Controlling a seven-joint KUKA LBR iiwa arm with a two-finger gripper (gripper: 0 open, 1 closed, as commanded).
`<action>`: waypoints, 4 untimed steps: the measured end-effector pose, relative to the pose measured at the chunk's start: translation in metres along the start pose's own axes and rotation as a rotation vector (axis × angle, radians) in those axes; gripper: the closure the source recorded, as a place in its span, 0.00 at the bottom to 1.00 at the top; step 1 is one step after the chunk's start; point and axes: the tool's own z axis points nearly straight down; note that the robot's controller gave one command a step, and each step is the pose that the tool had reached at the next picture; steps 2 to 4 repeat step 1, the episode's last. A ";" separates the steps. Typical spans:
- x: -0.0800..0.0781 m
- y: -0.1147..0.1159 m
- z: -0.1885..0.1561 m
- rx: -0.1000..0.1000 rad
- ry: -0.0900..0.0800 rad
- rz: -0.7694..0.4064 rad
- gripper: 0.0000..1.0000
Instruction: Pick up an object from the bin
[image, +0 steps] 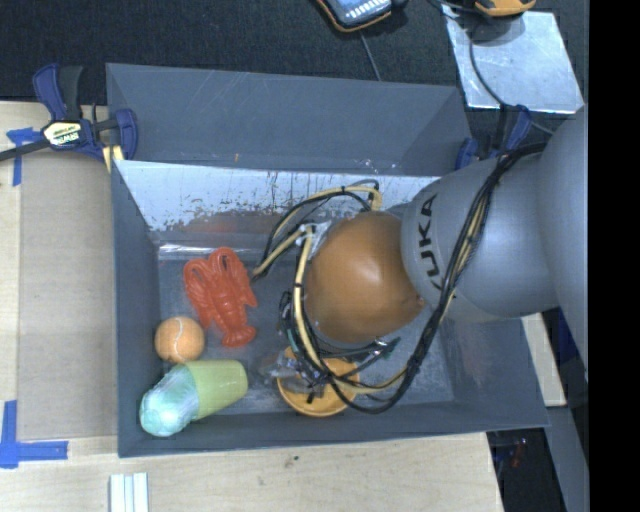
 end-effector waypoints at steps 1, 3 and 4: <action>0.000 0.001 -0.025 -0.001 0.000 0.002 1.00; 0.000 0.001 -0.025 -0.001 0.000 0.002 1.00; 0.000 0.001 -0.025 -0.001 0.000 0.002 1.00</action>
Offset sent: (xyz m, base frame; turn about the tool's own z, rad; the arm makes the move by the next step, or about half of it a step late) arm -0.0015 -0.0001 0.0439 0.0009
